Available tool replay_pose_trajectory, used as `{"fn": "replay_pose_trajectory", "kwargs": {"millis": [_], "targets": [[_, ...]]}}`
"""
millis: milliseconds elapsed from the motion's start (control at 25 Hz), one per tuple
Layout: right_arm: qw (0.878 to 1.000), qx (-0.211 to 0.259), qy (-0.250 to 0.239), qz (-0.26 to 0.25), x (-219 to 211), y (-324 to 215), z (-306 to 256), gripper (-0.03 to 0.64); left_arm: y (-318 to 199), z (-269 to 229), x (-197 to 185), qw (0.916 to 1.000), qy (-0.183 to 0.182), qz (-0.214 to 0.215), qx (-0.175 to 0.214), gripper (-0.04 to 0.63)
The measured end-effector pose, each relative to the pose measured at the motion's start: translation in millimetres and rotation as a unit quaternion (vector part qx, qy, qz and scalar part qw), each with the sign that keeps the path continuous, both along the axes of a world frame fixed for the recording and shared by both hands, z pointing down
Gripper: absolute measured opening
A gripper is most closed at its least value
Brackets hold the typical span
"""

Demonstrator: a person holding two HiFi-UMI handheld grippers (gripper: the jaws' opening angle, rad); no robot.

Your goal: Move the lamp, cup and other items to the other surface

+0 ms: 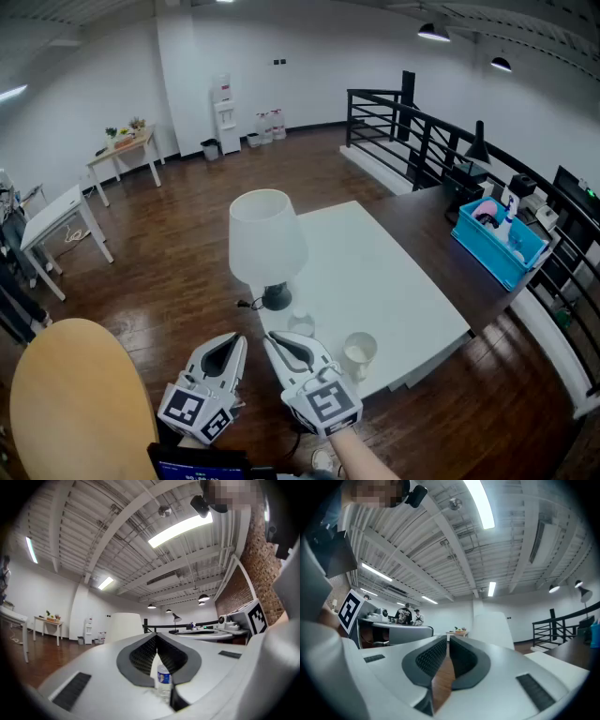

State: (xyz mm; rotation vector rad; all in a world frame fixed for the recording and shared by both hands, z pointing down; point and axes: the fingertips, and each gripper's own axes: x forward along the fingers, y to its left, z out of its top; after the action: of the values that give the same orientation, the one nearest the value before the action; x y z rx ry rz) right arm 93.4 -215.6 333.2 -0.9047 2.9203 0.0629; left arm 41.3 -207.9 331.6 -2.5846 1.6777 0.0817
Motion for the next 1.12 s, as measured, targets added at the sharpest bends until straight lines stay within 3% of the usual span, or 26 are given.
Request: {"fn": "replay_pose_trajectory", "kwargs": {"millis": [200,360,520,720,880,1120], "targets": [[0.997,-0.009,0.001,0.078,69,-19,26,0.031,-15,22,57,0.9989,0.001,0.046,-0.003,0.029],[0.986,-0.01,0.018,0.165,132,-24,63,0.035,-20,49,101,0.9961,-0.005,0.088,-0.011,0.037],[0.973,-0.042,0.036,0.224,183,-29,126,0.121,-22,79,129,0.9935,-0.006,0.111,-0.025,0.048],[0.965,-0.117,0.063,0.228,205,-27,193,0.121,-23,110,153,0.9906,-0.008,0.126,-0.053,0.048],[0.969,-0.125,0.027,0.209,206,-31,205,0.123,-23,134,165,0.989,-0.008,0.128,-0.074,0.048],[0.975,-0.144,0.04,0.163,193,-27,210,0.123,-25,156,177,0.9876,-0.004,0.126,-0.093,0.048]]}}
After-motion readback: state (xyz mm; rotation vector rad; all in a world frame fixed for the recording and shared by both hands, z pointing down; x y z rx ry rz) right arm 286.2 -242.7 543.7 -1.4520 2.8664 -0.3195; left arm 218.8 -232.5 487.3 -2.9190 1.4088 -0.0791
